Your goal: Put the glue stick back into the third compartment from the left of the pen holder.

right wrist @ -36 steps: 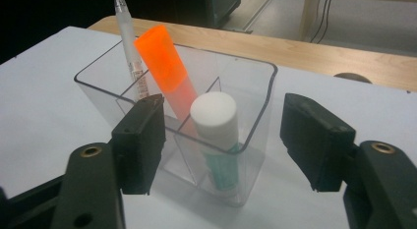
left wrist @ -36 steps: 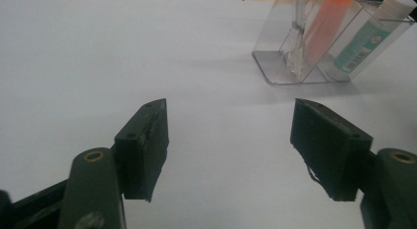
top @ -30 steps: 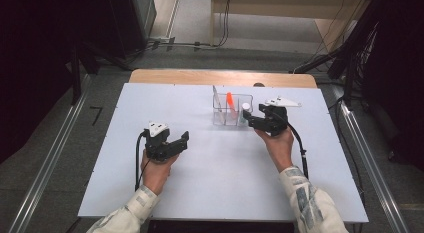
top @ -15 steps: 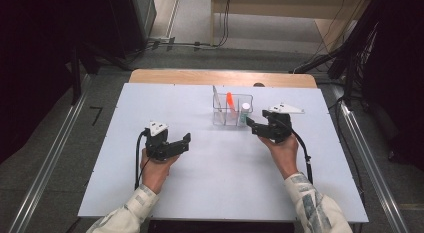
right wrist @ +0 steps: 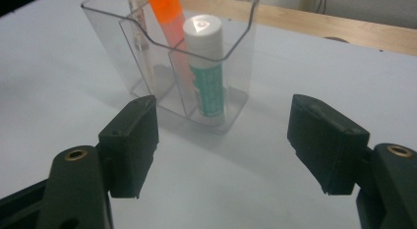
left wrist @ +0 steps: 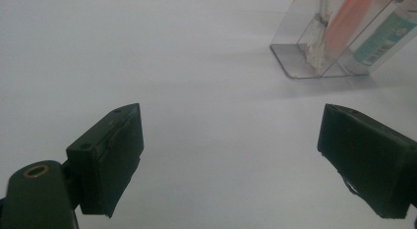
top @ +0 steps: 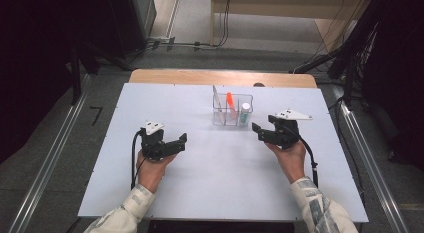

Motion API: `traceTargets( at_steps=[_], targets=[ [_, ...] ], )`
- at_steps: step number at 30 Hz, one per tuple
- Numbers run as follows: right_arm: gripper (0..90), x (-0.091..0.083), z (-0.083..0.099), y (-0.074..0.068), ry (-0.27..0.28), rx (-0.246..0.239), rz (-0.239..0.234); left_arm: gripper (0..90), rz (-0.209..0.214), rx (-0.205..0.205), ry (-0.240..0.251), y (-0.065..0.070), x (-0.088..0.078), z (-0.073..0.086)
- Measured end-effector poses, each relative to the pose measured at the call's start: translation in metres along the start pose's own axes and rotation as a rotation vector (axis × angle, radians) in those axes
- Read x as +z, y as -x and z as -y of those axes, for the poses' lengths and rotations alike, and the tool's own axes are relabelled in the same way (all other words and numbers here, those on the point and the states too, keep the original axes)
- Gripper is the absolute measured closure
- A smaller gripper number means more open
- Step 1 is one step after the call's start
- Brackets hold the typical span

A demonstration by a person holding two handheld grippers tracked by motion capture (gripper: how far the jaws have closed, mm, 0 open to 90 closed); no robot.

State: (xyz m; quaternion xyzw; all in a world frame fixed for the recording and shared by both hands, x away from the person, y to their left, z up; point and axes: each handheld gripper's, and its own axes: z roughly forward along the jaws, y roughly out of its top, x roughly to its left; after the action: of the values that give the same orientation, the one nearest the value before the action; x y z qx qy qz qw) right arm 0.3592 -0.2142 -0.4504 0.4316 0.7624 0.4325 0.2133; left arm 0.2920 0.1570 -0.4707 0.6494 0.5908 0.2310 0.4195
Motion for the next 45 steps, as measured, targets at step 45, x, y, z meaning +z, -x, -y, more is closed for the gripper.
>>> traceTargets(
  at_steps=[45],
  targets=[
    [26.2, -0.061, 0.045, 0.036, -0.047, 0.05, 0.107, 9.1, -0.06, 0.029, 0.076, -0.012, -0.024, 0.004]
  ],
)
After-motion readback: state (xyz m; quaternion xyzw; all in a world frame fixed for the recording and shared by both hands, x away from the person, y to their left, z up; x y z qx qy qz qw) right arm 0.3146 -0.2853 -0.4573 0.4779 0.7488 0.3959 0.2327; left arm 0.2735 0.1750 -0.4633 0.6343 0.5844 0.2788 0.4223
